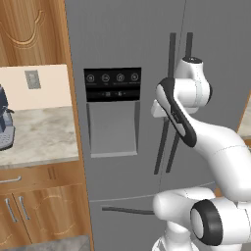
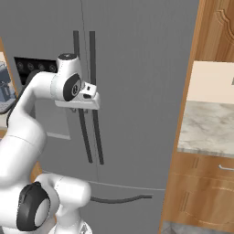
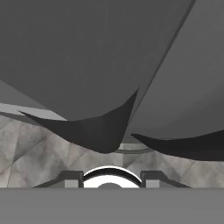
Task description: Retrieve the sausage and cheese from the fridge and place them on the cutting board on the counter.
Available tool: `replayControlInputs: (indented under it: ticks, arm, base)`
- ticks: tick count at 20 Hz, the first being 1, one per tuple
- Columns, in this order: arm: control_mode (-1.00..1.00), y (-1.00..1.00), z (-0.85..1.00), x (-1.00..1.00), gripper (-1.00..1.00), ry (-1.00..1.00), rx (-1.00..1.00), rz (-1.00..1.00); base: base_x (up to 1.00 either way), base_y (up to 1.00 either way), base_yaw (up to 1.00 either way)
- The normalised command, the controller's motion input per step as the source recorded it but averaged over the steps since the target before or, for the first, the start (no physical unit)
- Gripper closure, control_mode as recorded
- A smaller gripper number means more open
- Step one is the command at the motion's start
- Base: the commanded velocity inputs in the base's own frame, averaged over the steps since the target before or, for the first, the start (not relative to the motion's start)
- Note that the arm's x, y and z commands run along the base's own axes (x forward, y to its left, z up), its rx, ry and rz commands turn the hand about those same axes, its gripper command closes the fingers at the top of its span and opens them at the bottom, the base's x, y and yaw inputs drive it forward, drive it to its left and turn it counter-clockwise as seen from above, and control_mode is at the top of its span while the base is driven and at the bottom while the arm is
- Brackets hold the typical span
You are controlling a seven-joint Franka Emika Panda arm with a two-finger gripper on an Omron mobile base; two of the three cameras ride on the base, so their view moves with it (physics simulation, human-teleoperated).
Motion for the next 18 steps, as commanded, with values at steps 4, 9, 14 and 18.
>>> replayControlInputs:
  ticks: [4,9,14,18]
  arm:
    - [1.0,0.0,0.0,0.0,-1.0,0.0,0.0,0.0]
    - [1.0,0.0,0.0,0.0,-1.0,0.0,0.0,0.0]
    - [1.0,0.0,0.0,0.0,-1.0,0.0,0.0,0.0]
    - [1.0,0.0,0.0,0.0,-1.0,0.0,0.0,0.0]
  base:
    - [0.0,0.0,0.0]
    - [0.0,0.0,0.0]
    - [0.0,0.0,0.0]
    - [-0.29,-0.06,0.0]
